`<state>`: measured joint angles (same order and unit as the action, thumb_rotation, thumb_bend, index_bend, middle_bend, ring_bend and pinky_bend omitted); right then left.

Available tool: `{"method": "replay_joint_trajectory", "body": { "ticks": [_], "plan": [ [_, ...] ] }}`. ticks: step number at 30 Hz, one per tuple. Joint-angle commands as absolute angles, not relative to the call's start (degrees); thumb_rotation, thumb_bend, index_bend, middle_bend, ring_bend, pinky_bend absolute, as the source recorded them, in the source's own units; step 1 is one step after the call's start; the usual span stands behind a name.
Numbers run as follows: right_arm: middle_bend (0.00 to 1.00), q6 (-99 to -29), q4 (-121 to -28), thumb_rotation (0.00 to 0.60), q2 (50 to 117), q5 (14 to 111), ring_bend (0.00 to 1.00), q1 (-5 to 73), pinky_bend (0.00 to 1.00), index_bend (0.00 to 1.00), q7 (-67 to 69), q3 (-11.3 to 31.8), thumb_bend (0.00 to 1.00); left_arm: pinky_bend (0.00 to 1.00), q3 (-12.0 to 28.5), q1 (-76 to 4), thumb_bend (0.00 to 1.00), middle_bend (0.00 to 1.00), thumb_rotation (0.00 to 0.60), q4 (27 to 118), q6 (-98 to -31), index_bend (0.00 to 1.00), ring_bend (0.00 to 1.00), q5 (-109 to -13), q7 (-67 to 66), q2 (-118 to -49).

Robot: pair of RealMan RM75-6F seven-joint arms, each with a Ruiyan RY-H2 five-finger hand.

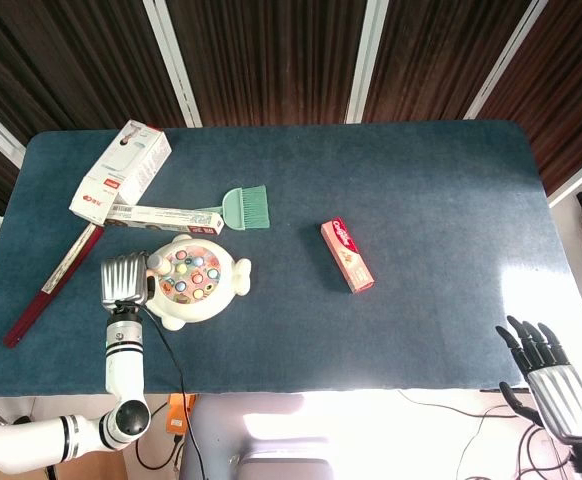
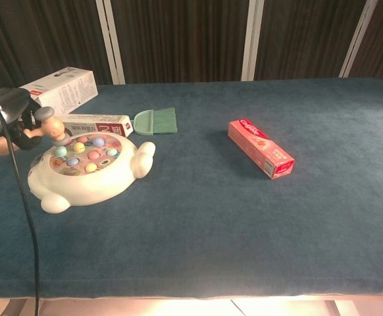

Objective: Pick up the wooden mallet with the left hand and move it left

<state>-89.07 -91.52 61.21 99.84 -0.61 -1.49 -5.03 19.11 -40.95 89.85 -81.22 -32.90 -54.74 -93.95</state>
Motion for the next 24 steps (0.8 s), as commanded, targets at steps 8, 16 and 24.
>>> {"method": "replay_joint_trajectory", "body": {
  "ticks": [8, 16, 24],
  "plan": [
    [0.00, -88.0, -91.9, 0.600, 61.4, 99.8, 0.00, 0.0, 0.00, 0.00, -2.4, -4.9, 0.32, 0.54, 19.5, -41.0, 0.65, 0.68, 0.600, 88.8, -80.2, 0.77, 0.50, -32.0, -53.5, -93.6],
    [0.00, -87.8, -92.2, 0.600, 61.7, 99.8, 0.00, 0.1, 0.00, 0.00, -3.5, -4.9, 0.32, 0.54, 19.8, -41.1, 0.65, 0.68, 0.600, 88.6, -79.3, 0.77, 0.50, -30.6, -53.2, -93.1],
    [0.00, -88.1, -92.2, 0.600, 61.7, 99.8, 0.00, 0.0, 0.00, 0.00, -3.5, -4.9, 0.32, 0.54, 19.5, -41.6, 0.65, 0.68, 0.600, 87.8, -78.9, 0.77, 0.50, -29.7, -53.5, -93.5]
  ]
}}
